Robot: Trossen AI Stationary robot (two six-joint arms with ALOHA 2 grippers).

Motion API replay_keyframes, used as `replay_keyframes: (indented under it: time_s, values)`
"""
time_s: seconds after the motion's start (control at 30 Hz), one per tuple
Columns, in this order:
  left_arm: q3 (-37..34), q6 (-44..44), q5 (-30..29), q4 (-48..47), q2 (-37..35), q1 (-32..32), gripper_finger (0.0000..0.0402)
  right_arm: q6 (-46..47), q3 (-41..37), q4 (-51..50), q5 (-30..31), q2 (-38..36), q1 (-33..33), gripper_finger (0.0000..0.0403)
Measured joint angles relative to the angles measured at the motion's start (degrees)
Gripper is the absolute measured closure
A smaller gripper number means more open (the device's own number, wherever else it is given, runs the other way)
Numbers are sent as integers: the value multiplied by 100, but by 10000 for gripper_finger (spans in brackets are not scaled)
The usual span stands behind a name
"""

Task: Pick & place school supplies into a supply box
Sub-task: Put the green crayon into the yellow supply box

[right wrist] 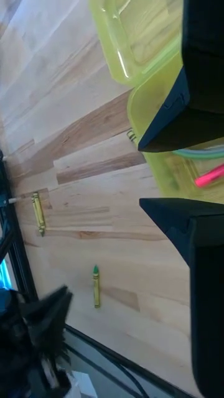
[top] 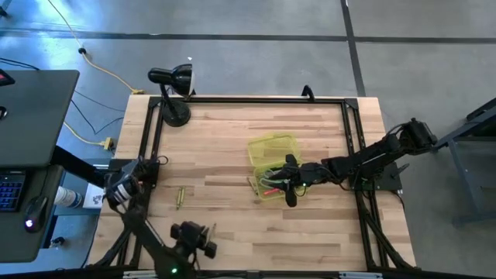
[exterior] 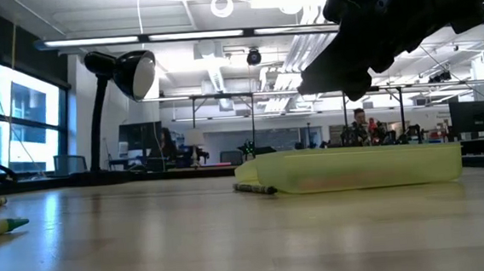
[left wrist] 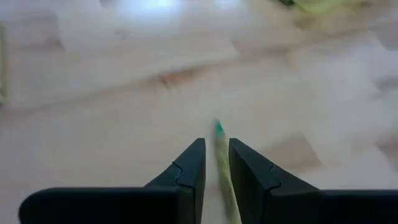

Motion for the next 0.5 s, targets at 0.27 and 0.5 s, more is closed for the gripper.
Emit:
replay_keyframes:
  time_s: [0.27,0.5]
  values:
    - [0,-2,-239,858,508,62,300,18,0,-8,129,0,0,295]
    - [2,310,-345,979,733,226,300,143,0,-1,127,0,-1,295]
